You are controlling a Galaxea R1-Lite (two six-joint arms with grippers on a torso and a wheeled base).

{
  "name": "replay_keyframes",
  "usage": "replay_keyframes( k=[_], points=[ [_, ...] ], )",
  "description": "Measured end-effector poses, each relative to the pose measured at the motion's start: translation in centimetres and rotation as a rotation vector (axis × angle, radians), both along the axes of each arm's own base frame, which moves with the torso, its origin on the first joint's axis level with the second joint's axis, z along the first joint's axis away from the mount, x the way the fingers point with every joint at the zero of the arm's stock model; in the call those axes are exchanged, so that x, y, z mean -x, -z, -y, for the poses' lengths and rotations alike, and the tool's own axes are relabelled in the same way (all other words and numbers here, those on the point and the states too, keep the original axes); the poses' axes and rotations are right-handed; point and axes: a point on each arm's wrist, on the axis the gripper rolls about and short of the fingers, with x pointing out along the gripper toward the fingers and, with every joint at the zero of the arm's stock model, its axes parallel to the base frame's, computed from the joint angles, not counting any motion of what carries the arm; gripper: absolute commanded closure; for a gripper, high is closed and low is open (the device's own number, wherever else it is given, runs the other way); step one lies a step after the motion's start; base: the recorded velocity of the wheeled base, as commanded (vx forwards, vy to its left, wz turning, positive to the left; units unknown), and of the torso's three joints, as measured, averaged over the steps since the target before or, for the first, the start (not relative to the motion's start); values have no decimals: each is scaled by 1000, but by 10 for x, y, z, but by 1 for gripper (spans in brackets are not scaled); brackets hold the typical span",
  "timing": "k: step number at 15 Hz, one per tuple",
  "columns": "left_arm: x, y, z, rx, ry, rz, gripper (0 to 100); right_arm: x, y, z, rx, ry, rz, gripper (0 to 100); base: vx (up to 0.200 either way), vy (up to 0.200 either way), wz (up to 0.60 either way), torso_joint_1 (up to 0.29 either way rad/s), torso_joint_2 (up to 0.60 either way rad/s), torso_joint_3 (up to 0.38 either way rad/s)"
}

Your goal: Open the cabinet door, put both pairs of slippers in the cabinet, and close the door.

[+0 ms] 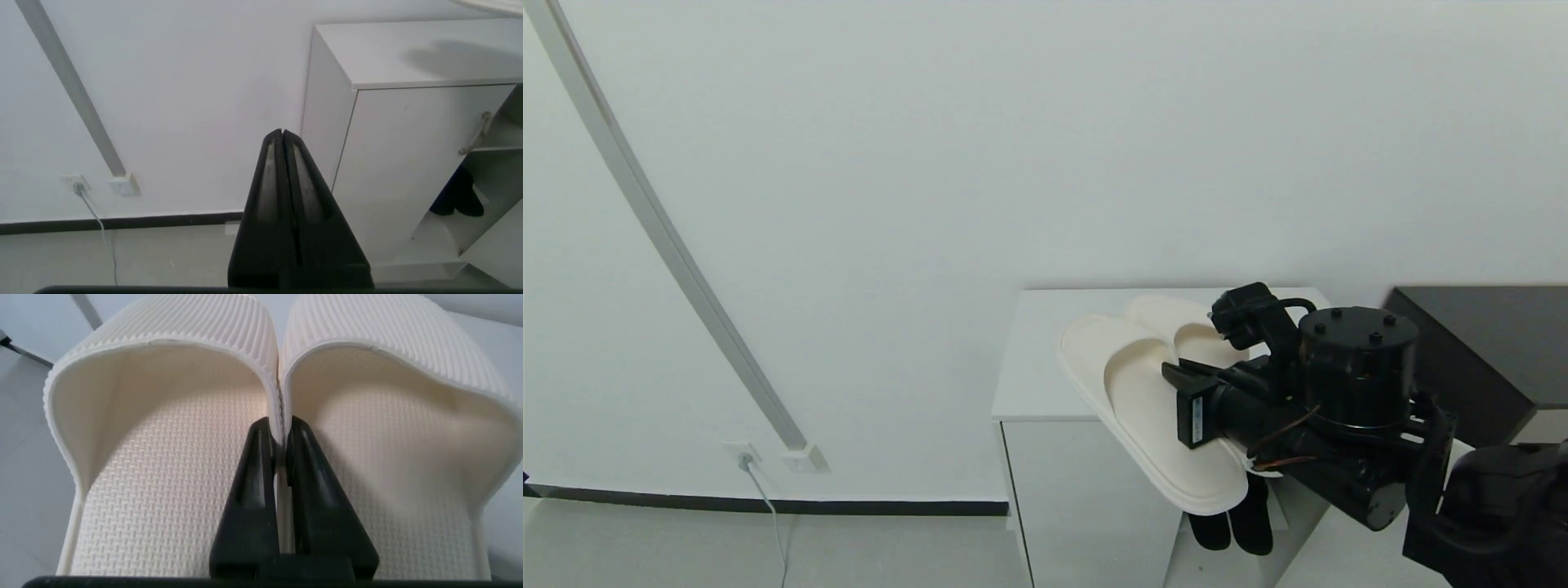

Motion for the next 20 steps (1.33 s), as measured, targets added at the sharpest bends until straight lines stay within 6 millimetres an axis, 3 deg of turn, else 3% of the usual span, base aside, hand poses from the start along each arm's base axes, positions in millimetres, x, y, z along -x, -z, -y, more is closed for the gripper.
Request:
replay_keyframes(
  k=[4, 11, 16, 20],
  points=[
    [0, 0, 0, 1, 0, 0, 100, 6, 2, 3, 11, -24, -9, 100, -200, 0, 0, -7, -1, 5],
    [0, 0, 0, 0, -2, -1, 100, 15, -5, 33, 26, -80, -33, 100, 0, 0, 0, 0, 0, 0],
    [0, 0, 0, -1, -5, 0, 100, 18, -7, 37, 20, -92, -28, 100, 0, 0, 0, 0, 0, 0],
    [0, 0, -1, -2, -34, -1, 100, 20, -6, 38, 21, -111, -34, 100, 0, -200, 0, 1, 4, 4]
  ],
)
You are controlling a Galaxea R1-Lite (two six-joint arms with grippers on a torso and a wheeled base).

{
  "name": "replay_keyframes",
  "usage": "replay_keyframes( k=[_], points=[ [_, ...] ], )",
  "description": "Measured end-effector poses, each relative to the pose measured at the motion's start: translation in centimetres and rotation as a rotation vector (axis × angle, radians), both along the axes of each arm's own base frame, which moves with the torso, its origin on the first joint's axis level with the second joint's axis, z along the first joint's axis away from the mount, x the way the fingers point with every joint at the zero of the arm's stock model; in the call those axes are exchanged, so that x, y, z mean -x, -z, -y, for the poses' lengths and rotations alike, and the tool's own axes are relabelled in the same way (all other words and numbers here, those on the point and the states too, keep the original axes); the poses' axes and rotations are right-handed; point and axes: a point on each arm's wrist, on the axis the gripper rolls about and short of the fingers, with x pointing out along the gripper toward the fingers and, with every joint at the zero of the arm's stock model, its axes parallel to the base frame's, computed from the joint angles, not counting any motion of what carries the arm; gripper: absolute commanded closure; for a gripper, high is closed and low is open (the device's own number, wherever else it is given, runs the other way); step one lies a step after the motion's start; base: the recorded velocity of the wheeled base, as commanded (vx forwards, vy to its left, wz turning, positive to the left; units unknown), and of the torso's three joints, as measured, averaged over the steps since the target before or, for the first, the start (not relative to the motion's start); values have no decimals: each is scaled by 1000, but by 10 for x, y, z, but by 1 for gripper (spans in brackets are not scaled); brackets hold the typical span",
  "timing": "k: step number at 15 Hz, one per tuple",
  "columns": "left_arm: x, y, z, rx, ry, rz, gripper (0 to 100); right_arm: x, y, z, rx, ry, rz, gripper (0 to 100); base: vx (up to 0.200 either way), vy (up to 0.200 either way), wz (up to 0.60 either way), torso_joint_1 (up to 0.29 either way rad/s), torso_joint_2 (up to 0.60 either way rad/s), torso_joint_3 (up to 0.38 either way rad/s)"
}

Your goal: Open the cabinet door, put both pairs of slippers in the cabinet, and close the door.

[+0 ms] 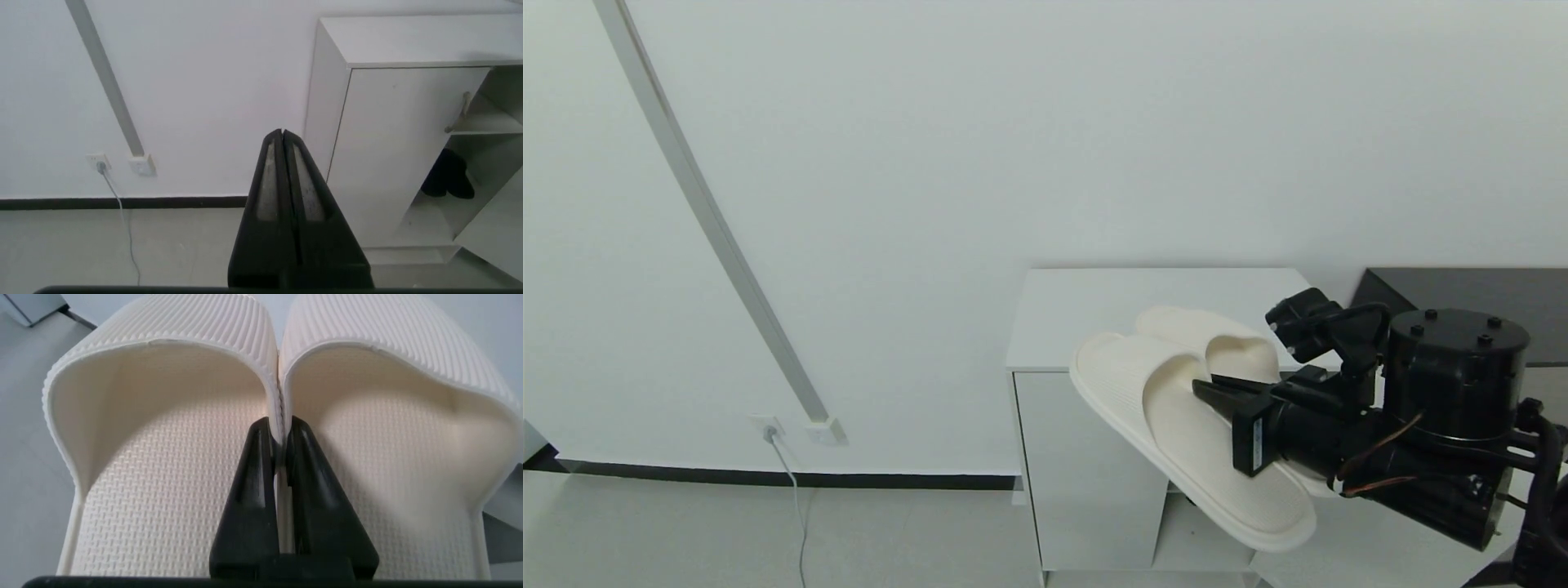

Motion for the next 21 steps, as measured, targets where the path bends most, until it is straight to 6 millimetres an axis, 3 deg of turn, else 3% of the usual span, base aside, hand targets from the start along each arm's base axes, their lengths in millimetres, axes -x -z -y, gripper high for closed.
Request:
replay_keyframes(
  k=[7, 14, 21],
  points=[
    [0, 0, 0, 2, 6, 0, 100, 1, 2, 1, 5, -2, -6, 100, 0, -200, 0, 4, 4, 2],
    [0, 0, 0, 2, 7, 0, 100, 5, 6, -1, 15, -16, -16, 100, 0, 0, 0, 0, 0, 0],
    [0, 0, 0, 0, 6, 0, 100, 5, 7, -2, 20, -16, -18, 100, 0, -200, 0, 3, 5, 1]
  ],
)
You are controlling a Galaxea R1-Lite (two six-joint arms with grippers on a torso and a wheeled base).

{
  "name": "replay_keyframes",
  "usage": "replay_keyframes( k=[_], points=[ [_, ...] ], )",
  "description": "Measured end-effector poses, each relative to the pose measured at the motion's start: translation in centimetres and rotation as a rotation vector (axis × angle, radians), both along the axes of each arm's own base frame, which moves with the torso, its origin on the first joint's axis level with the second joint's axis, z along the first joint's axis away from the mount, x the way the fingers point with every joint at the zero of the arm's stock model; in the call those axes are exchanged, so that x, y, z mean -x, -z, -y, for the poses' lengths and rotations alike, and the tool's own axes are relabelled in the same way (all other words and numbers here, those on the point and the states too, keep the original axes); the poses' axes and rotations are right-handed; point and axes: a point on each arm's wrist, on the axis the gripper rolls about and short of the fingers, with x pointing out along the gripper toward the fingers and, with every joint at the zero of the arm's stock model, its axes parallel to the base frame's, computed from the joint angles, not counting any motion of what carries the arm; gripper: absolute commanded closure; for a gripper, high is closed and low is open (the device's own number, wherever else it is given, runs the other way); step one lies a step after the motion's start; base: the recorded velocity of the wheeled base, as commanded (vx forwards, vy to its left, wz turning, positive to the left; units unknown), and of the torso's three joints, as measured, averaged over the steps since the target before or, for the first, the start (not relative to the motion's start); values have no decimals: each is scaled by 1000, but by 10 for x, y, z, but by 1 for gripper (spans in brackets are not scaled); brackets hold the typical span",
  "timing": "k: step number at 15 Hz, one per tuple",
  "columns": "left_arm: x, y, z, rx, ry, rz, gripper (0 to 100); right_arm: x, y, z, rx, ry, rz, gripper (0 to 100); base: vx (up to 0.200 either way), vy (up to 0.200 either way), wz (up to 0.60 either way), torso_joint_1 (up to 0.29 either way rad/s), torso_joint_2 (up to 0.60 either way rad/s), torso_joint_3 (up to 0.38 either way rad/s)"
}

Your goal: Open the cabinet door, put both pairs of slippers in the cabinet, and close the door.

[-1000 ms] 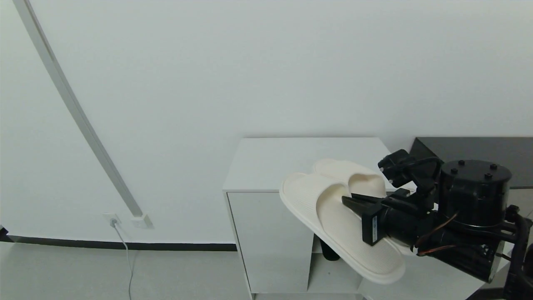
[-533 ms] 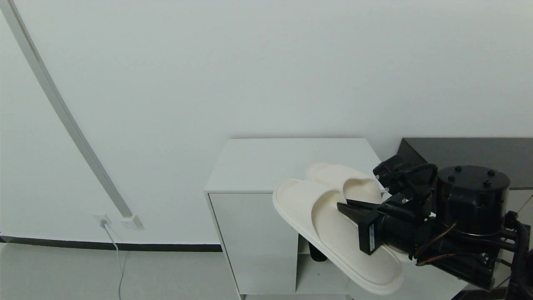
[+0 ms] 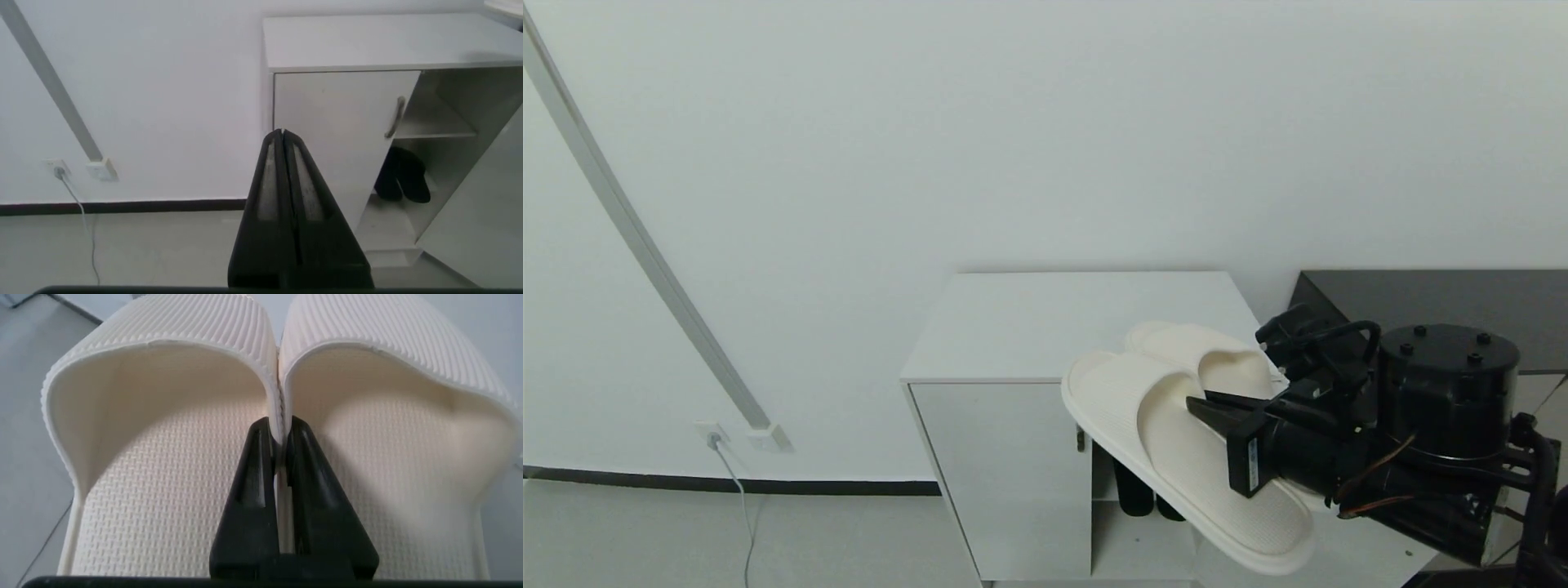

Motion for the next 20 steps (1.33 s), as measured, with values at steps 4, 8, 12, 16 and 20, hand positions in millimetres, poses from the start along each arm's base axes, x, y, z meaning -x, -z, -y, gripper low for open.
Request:
replay_keyframes(
  k=[4, 8, 12, 16, 20],
  points=[
    [0, 0, 0, 1, 3, 1, 100, 0, 4, 1, 30, -5, 9, 100, 0, -50, 0, 1, 2, 1],
    [0, 0, 0, 1, 2, 0, 100, 0, 6, 1, 39, -7, 9, 100, 0, 0, 0, 0, 0, 0],
    [0, 0, 0, 1, 0, 0, 100, 2, 10, 2, 76, -20, 21, 100, 0, 0, -300, 2, 0, 1],
    [0, 0, 0, 1, 1, 0, 100, 2, 10, 1, 73, -35, 19, 100, 0, 0, 0, 0, 0, 0],
    [0, 0, 0, 3, 0, 0, 100, 2, 11, 1, 75, -40, 15, 100, 0, 0, 0, 0, 0, 0]
  ],
)
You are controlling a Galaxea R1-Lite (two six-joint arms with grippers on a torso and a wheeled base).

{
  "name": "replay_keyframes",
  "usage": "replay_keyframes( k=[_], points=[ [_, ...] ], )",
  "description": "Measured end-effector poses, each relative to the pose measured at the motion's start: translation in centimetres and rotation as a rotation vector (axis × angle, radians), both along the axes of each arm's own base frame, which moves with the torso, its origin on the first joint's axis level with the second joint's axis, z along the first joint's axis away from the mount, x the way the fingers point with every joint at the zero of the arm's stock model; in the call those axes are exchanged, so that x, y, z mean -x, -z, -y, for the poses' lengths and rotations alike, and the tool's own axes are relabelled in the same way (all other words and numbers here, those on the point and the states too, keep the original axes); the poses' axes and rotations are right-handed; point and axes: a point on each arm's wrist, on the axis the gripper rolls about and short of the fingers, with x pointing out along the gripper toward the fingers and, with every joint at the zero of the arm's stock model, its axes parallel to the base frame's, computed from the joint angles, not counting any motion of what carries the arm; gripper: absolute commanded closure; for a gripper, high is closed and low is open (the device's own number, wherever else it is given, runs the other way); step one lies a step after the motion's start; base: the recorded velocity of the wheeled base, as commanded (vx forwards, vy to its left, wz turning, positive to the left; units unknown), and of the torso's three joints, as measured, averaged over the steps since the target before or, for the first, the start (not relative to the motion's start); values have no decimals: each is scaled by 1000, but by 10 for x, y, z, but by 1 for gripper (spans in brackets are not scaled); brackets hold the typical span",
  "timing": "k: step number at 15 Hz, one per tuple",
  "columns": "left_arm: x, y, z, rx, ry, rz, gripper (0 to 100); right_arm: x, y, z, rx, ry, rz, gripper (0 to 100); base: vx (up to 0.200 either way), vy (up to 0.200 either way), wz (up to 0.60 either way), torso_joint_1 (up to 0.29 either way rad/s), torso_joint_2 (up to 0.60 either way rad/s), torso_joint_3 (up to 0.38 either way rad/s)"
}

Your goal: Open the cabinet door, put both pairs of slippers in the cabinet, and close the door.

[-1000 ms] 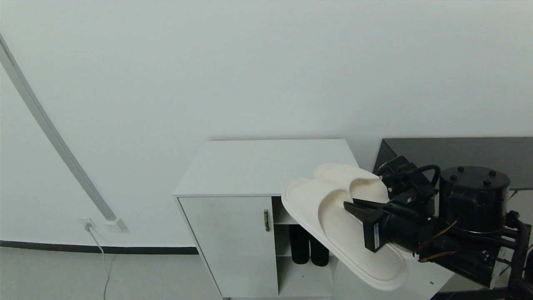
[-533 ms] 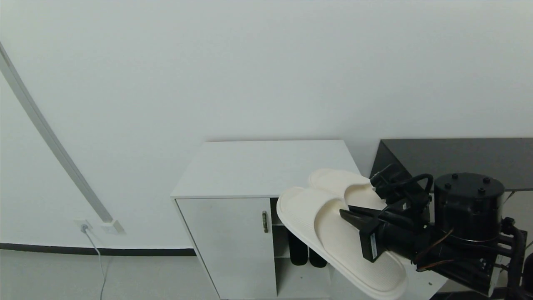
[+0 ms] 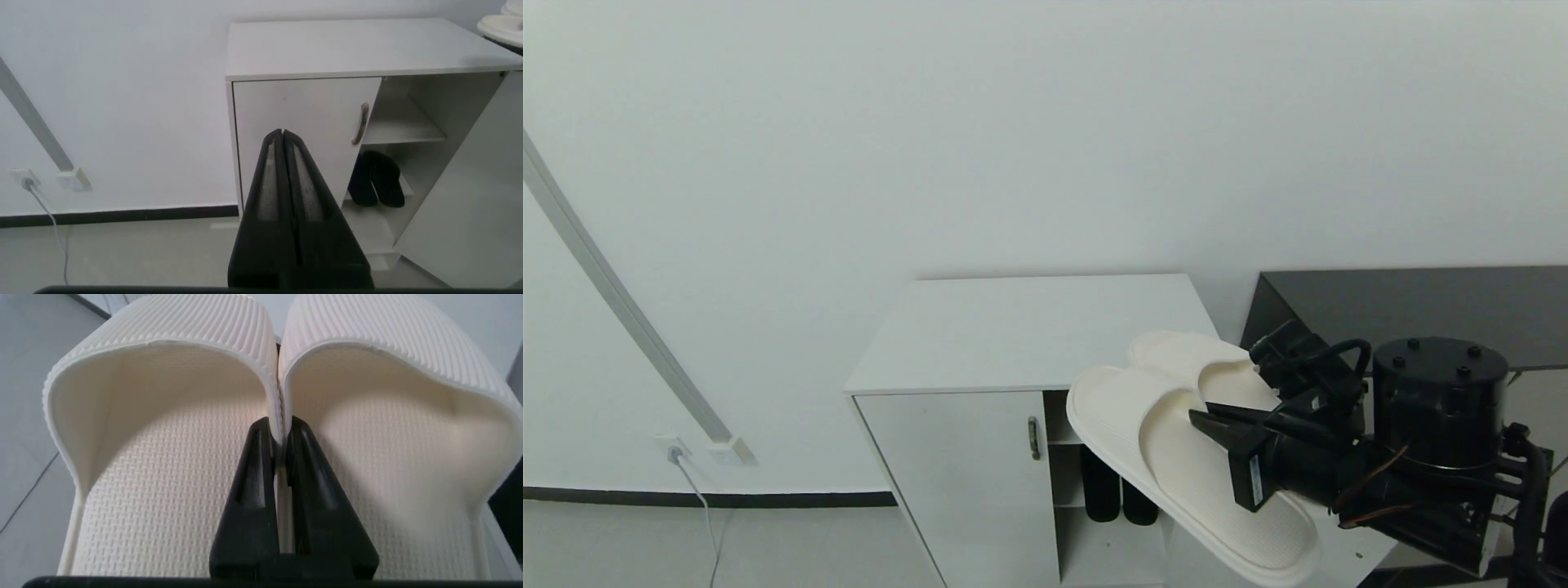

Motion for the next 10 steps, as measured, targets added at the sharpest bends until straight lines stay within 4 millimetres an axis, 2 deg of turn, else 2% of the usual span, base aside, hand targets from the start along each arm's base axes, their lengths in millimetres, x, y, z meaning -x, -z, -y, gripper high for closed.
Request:
replay_keyframes(
  k=[3, 10],
  points=[
    [0, 0, 0, 0, 0, 0, 100, 0, 0, 0, 1, -1, -1, 100, 0, 0, 0, -38, 85, 46],
    [0, 0, 0, 0, 0, 0, 100, 1, 1, 0, 2, -4, -4, 100, 0, 0, 0, -151, 346, 190]
  ],
)
